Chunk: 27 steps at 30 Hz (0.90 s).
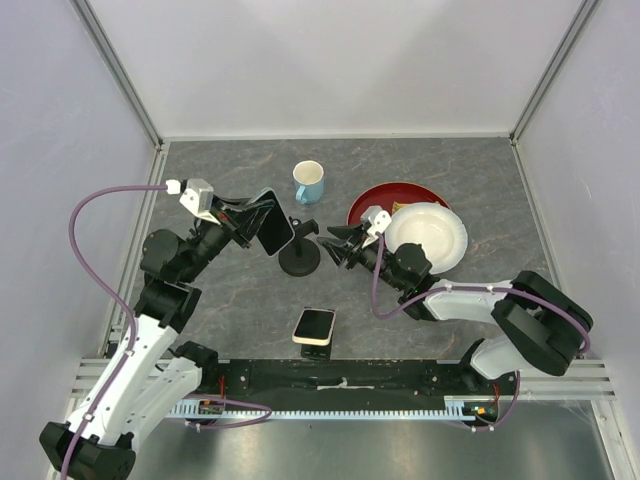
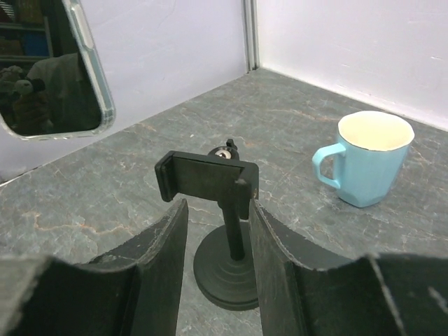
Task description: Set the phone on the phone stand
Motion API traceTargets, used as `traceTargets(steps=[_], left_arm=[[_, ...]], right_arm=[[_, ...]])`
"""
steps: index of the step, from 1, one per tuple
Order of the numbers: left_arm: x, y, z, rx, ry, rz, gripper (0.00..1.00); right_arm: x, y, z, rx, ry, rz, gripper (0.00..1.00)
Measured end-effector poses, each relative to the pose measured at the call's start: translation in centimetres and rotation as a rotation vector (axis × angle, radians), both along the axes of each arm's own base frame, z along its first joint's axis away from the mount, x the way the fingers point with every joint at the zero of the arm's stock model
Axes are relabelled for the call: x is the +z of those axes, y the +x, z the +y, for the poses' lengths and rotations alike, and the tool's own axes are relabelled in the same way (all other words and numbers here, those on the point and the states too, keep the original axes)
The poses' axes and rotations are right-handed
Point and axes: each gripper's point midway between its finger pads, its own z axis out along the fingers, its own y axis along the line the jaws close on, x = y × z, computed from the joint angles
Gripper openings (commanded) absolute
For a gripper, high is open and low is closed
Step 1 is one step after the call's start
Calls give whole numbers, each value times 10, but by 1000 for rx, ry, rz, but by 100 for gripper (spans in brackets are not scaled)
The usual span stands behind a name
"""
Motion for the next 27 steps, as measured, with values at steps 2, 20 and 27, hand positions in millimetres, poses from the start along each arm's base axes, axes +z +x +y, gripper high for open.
traceTargets(steps=[2, 20, 27], left_arm=[[0, 0, 0, 0, 0, 0, 2], [-13, 4, -8, -35, 21, 36, 2], [-17, 6, -10, -42, 27, 47, 2]], right_arm=[[-2, 3, 1, -12, 5, -2, 47], [-16, 19, 8, -49, -26, -3, 46], [-23, 23, 13, -48, -39, 8, 45]])
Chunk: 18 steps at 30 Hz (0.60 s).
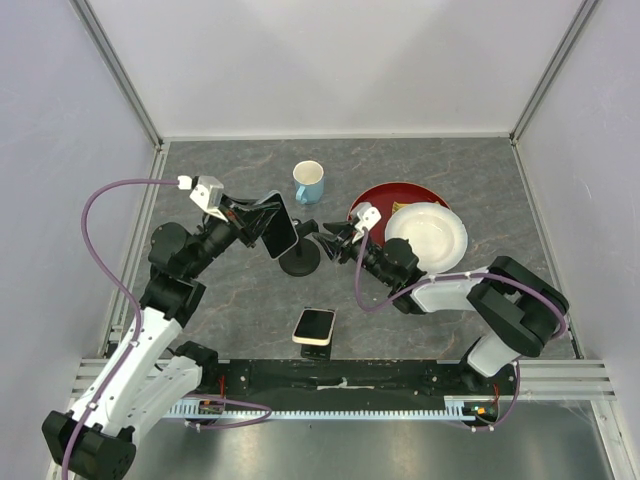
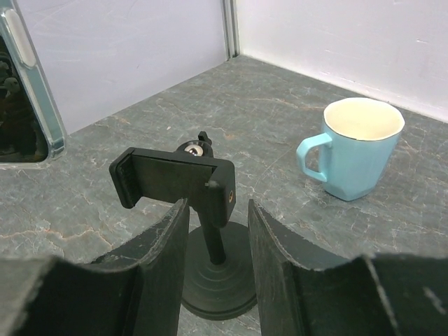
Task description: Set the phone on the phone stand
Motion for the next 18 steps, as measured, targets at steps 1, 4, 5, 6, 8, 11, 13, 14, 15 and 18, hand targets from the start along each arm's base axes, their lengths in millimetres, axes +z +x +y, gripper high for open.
traceTargets(steps=[1, 4, 5, 6, 8, 11, 13, 14, 15, 18], left_arm=[[-1, 0, 0, -1, 1, 2, 2], [-2, 1, -1, -1, 2, 7, 2], [-3, 2, -1, -2, 2, 10, 2], [-3, 2, -1, -1, 1, 12, 2], [-3, 2, -1, -2, 0, 16, 2], [-4, 3, -1, -4, 0, 17, 2], [-4, 2, -2, -8, 1, 16, 2], [-4, 3, -2, -10, 1, 18, 2], [-4, 2, -3, -11, 2, 18, 2], [-5, 2, -4, -18, 3, 18, 2]], right_arm=[[0, 0, 0, 0, 0, 0, 45], [2, 2, 1, -3, 3, -3, 43], [2, 2, 2, -3, 4, -3, 42], [3, 3, 2, -5, 5, -4, 41], [3, 4, 2, -7, 5, -5, 41], [2, 5, 3, -7, 3, -3, 41], [2, 5, 3, -7, 4, -3, 41], [2, 5, 3, -7, 5, -4, 41], [3, 5, 4, -7, 6, -5, 41], [4, 6, 5, -7, 8, -7, 41]])
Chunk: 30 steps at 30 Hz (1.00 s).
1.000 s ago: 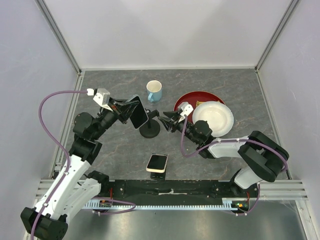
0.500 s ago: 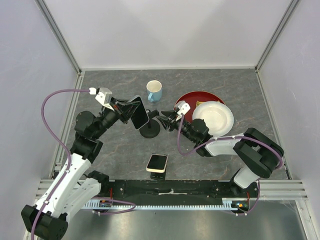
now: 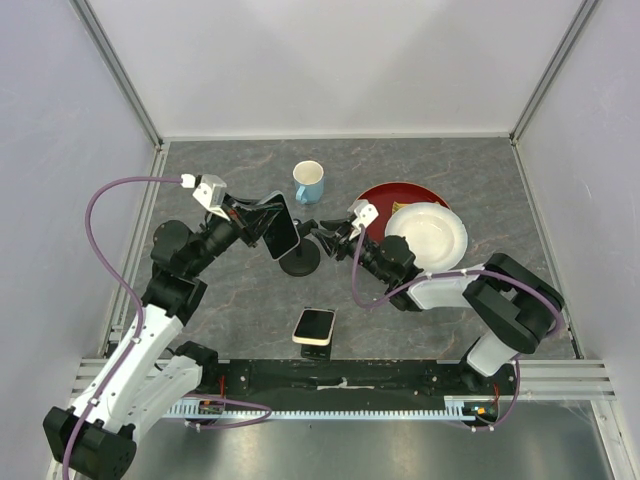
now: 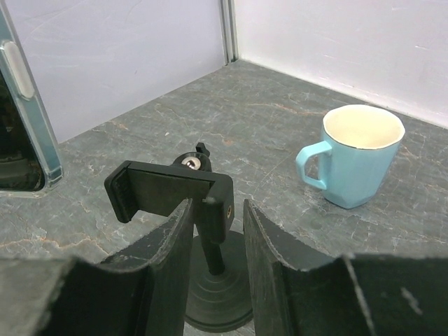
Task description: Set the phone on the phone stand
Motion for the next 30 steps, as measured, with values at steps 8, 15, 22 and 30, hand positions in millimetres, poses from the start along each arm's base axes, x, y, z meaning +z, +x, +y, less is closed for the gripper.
traceTargets(steps=[8, 15, 22, 30], left_arm=[[-2, 1, -2, -8, 4, 6, 2], [-3, 1, -2, -9, 5, 9, 2], [-15, 9, -12, -74, 19, 34, 2], [-42, 18, -57, -402, -18, 79, 2]], right_arm=[[-4, 3, 3, -2, -7, 7, 38], [-5, 5, 3, -9, -10, 11, 26], [-4, 9, 6, -12, -28, 6, 0], [-3, 12, 14, 90, -65, 36, 0]])
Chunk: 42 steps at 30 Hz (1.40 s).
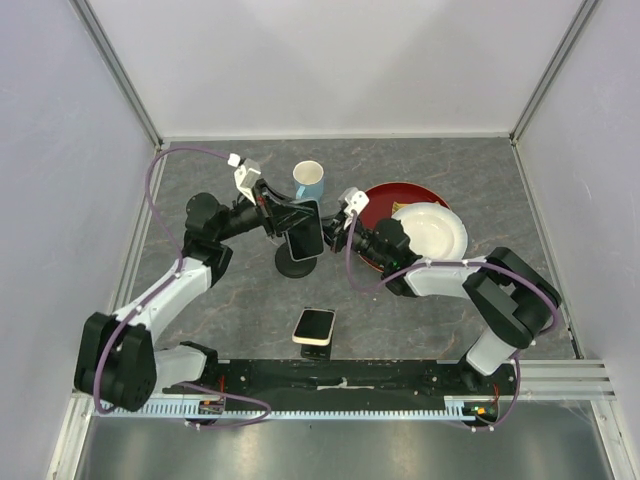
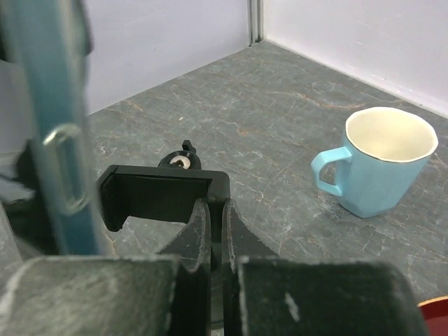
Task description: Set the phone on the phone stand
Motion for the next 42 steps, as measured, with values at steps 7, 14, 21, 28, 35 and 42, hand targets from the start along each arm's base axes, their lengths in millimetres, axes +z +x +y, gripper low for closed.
traceTargets(steps=[7, 14, 21, 28, 35, 42], left_arm=[[10, -19, -19, -238, 17, -141, 2], [13, -31, -28, -327, 51, -323, 2], [-4, -18, -33, -346, 55, -342, 2], [-13, -16, -33, -369, 64, -349, 2], [-27, -11, -22, -336, 87, -364, 2], [-31, -9, -19, -319, 93, -366, 2]], right_arm=[[0, 6, 5, 123, 8, 30, 0], [-2, 1, 11, 221, 18, 56, 0], [-3, -4, 12, 279, 41, 73, 0], [-2, -4, 11, 291, 55, 82, 0], [-2, -3, 11, 291, 61, 87, 0], [-2, -2, 10, 281, 63, 91, 0]])
